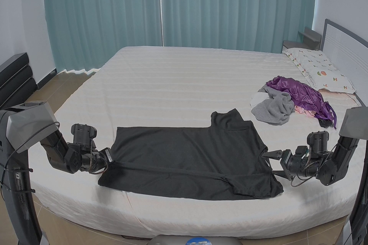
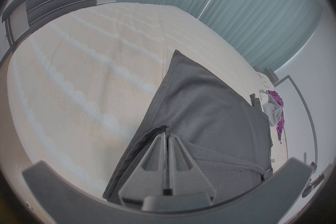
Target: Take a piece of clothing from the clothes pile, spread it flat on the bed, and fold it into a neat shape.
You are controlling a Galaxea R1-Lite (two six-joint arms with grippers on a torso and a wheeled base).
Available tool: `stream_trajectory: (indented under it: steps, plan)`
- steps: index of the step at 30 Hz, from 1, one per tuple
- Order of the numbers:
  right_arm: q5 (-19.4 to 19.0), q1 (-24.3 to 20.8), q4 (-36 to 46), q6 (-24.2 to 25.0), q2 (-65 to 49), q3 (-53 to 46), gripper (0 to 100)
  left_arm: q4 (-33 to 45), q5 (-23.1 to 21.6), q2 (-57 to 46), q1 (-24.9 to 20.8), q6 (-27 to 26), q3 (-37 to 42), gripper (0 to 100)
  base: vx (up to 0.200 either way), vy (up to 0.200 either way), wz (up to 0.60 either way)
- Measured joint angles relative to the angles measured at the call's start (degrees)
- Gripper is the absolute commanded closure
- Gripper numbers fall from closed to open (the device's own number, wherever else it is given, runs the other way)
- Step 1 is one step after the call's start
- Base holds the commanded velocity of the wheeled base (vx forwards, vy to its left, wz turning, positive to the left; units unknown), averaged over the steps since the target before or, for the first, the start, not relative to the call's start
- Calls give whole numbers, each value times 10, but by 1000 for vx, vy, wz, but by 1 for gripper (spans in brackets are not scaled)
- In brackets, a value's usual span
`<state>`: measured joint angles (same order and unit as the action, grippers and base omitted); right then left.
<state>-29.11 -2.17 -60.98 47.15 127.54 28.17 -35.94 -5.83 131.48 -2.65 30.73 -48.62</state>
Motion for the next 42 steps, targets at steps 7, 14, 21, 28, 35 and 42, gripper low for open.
stream_trajectory:
  steps: [7, 14, 21, 28, 35, 42]
  plan:
    - [45, -19, -29, -8, 2, 8, 0, 0, 0, -26, 0, 0, 15, 100, 0, 0, 0]
    - [46, -30, -37, -84, 18, 15, 0, 0, 0, -40, 0, 0, 21, 100, 0, 0, 0]
    - [48, -26, -34, -156, 56, 17, 0, -1, 0, -44, 0, 0, 23, 100, 0, 0, 0]
    - [48, -22, -33, -170, 67, -3, 0, -1, 0, -44, -1, 0, 25, 100, 0, 0, 0]
    - [65, -12, -35, -171, 63, -6, 0, -1, 0, -45, -1, 0, 25, 100, 0, 0, 0]
    - [66, -11, -31, -171, 66, -6, 0, -1, 0, -45, -1, 0, 25, 100, 0, 0, 0]
